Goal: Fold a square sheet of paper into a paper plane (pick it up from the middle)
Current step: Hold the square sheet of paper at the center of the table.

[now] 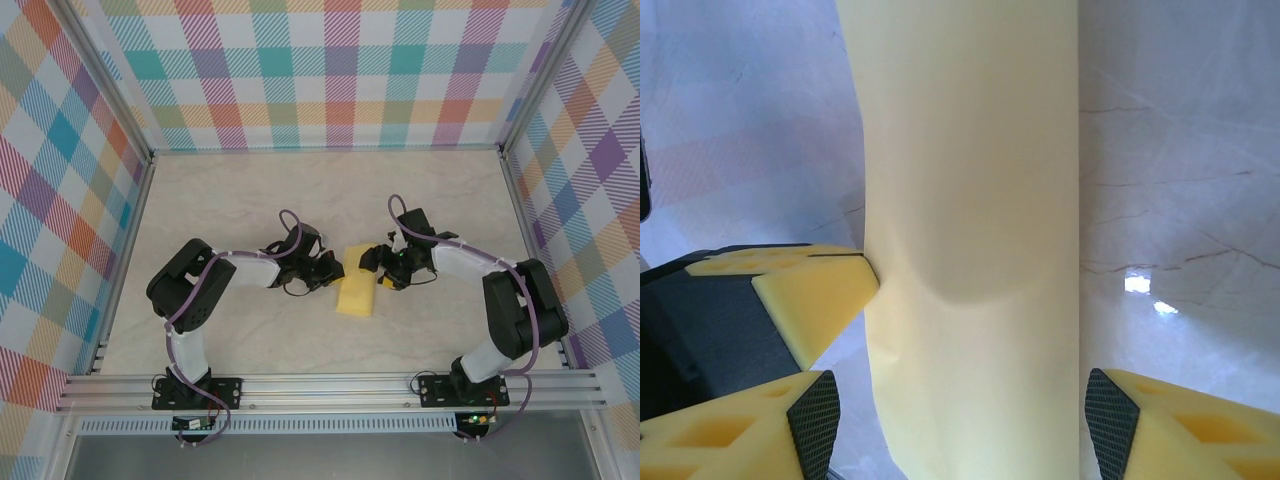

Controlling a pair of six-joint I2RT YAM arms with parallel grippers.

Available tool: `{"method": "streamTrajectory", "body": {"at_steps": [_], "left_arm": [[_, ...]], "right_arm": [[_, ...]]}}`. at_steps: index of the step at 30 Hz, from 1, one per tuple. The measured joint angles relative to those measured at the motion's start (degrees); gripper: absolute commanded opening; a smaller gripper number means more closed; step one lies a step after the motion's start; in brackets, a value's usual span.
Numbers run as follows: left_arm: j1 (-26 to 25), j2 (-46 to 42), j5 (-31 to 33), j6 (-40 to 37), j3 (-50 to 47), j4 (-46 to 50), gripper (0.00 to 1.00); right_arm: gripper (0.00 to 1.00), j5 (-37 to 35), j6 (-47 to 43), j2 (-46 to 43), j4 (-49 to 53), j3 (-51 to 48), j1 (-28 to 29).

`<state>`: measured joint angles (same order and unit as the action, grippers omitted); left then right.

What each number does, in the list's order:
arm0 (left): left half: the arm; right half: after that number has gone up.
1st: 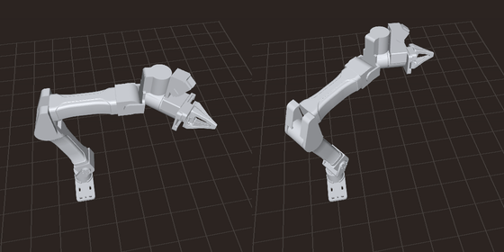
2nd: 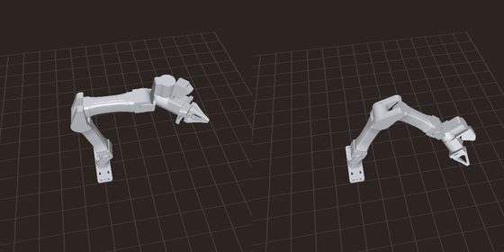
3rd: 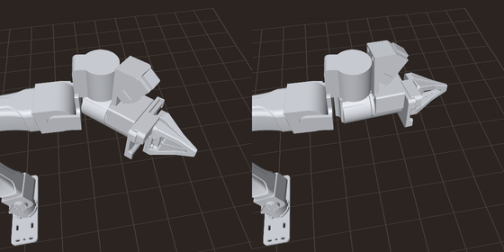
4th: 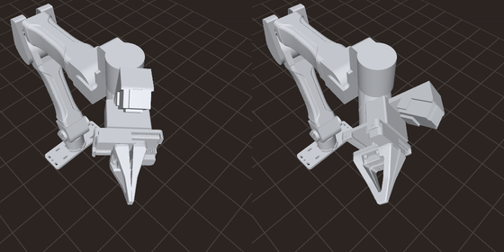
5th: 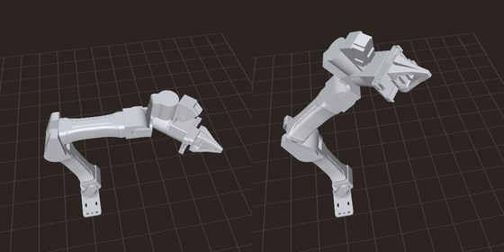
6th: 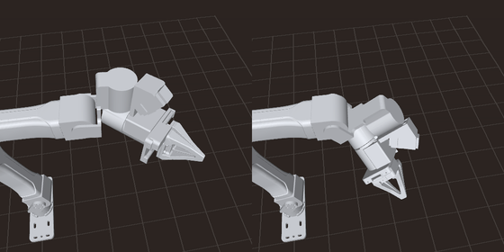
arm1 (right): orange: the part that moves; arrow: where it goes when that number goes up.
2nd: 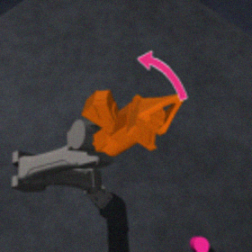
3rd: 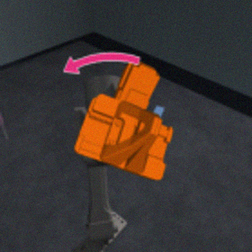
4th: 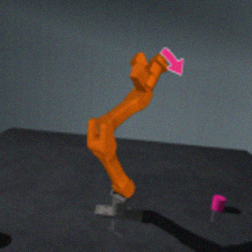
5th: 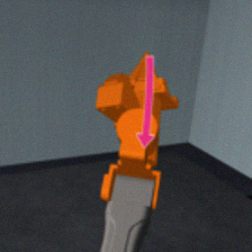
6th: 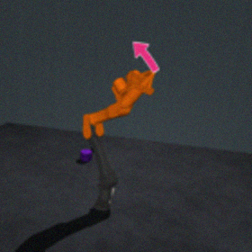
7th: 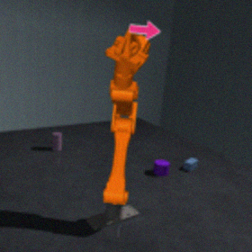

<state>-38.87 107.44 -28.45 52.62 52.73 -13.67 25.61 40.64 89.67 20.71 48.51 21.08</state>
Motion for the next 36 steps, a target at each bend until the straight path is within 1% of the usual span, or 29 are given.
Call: {"method": "streamTrajectory", "body": {"at_steps": [2, 10, 14, 21, 23, 24, 26, 29, 33, 36], "left_arm": [[0.00, 0.00, 0.00, 0.02, 0.04, 0.00, 0.00], [0.00, 0.00, 0.00, 0.00, 0.04, 0.00, 0.00], [0.00, 0.00, 0.00, 0.00, 0.04, 0.00, 0.00], [0.00, 0.00, 0.00, -0.26, 0.81, 0.13, 0.06], [0.00, 0.00, 0.00, -0.46, 0.83, 0.24, 0.07], [0.00, 0.00, 0.02, -0.68, 0.83, 0.42, 0.11], [0.00, 0.00, 0.17, -1.20, 0.83, 0.68, 0.16], [0.00, -0.02, 0.72, -1.86, 0.85, 2.01, 0.29], [0.00, -1.27, 3.04, -2.16, 0.81, 4.87, 0.32], [0.00, -4.50, 6.40, -2.23, 0.22, 6.71, 0.32]], "right_arm": [[0.69, -0.02, -0.02, 0.00, 0.17, 0.00, 0.00], [0.61, 0.00, -0.63, 1.22, 0.35, -0.04, 0.00], [0.59, -0.02, -0.63, 2.10, 0.37, -0.04, 0.00], [0.57, 0.00, -0.61, 3.21, 0.31, -0.04, 0.00], [0.56, 0.00, -0.61, 3.98, 0.31, -0.04, 0.00], [0.55, 0.00, -0.61, 4.46, 0.31, -0.04, 0.00], [0.55, -0.04, -0.59, 5.18, 0.35, -0.04, 0.00], [0.55, -0.31, -0.61, 5.44, 0.52, -0.04, 0.00], [0.56, -1.18, -0.66, 5.44, 1.27, 0.09, 0.00], [0.57, -1.77, -0.61, 5.46, 1.73, 0.35, 0.02]]}}
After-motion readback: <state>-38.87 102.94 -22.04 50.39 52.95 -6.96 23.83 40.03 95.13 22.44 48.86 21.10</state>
